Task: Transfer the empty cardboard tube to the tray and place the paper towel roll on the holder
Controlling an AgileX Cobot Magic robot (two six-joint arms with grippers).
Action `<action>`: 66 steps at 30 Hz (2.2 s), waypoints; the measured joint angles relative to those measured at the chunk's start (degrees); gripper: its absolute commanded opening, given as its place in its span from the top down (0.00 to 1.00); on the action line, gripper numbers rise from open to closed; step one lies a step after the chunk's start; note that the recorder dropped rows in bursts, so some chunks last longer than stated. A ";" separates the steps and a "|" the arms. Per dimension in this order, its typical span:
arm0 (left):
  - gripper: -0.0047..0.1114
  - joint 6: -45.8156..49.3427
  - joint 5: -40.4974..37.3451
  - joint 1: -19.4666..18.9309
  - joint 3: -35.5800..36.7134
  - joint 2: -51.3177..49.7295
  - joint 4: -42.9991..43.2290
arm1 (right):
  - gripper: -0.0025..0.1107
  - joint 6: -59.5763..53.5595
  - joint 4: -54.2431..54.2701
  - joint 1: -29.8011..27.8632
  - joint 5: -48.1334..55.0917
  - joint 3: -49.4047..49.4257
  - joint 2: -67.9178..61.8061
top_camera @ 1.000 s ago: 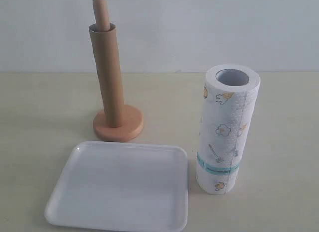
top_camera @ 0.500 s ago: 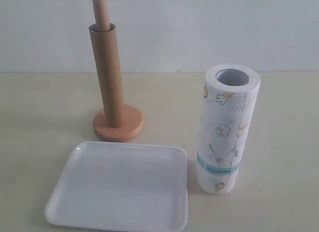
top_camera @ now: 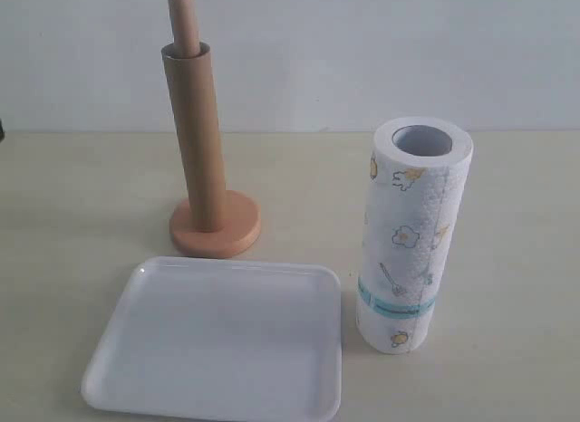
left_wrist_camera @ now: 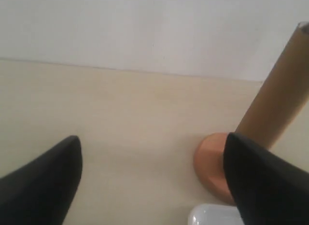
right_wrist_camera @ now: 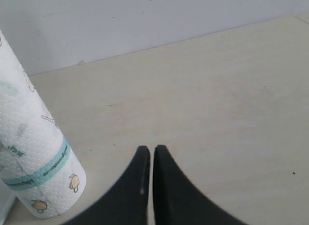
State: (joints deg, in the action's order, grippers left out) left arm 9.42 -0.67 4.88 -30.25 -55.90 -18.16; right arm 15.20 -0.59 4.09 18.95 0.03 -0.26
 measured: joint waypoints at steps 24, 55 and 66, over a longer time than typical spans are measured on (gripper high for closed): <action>0.35 -15.34 62.36 12.74 -1.09 -42.69 30.15 | 0.96 0.00 0.00 0.00 0.00 0.00 0.00; 0.72 -12.39 65.80 12.74 -14.85 -58.28 30.99 | 0.96 0.11 0.00 0.00 0.00 0.00 0.00; 0.92 -12.39 65.79 12.74 -14.85 -56.59 30.99 | 0.96 0.11 0.00 0.00 0.00 0.00 0.00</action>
State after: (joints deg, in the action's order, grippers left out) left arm -2.97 65.12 17.62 -45.10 -112.49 12.83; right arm 15.31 -0.59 4.09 18.95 0.03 -0.26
